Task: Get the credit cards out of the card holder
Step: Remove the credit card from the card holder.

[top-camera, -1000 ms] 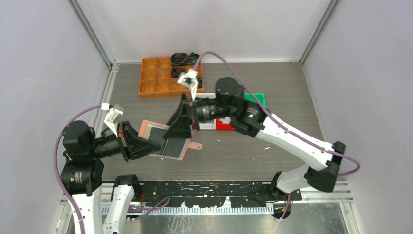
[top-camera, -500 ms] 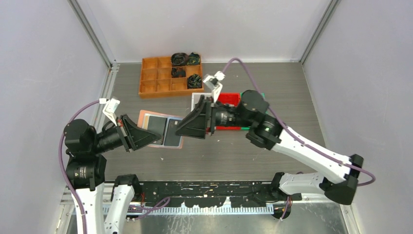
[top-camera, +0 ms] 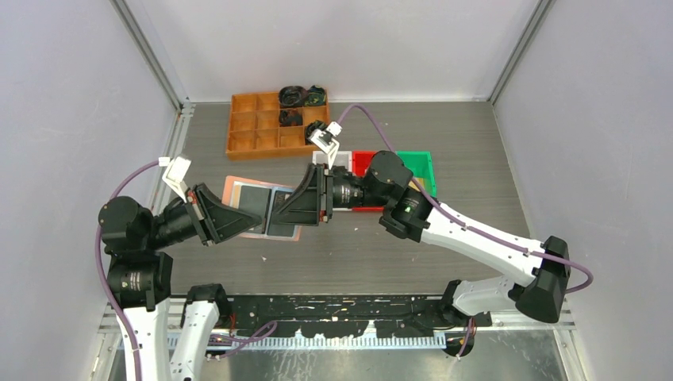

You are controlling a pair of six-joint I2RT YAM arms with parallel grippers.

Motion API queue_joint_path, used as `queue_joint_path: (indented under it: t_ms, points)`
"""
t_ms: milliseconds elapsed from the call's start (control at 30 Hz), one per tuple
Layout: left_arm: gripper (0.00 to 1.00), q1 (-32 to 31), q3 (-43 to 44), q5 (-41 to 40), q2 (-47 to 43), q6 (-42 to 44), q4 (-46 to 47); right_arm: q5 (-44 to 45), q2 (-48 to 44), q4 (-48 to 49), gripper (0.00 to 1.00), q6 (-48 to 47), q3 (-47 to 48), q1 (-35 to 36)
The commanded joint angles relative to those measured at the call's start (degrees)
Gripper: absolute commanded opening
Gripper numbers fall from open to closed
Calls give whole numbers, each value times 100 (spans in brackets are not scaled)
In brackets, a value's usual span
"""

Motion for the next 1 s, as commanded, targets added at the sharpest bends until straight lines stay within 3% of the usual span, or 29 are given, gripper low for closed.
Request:
queue_joint_path:
  t_ms: [0, 500, 767, 967]
  points:
    - [0, -3, 160, 148, -69, -144, 404, -112, 112, 671, 46, 179, 169, 62]
    - [0, -1, 243, 363, -126, -188, 361, -15, 383, 832, 41, 175, 385, 69]
    - [1, 1, 206, 449, -149, 88, 185, 173, 653, 835, 15, 282, 793, 76]
    - [13, 0, 311, 481, -79, 374, -106, 95, 508, 1130, 1, 306, 505, 75]
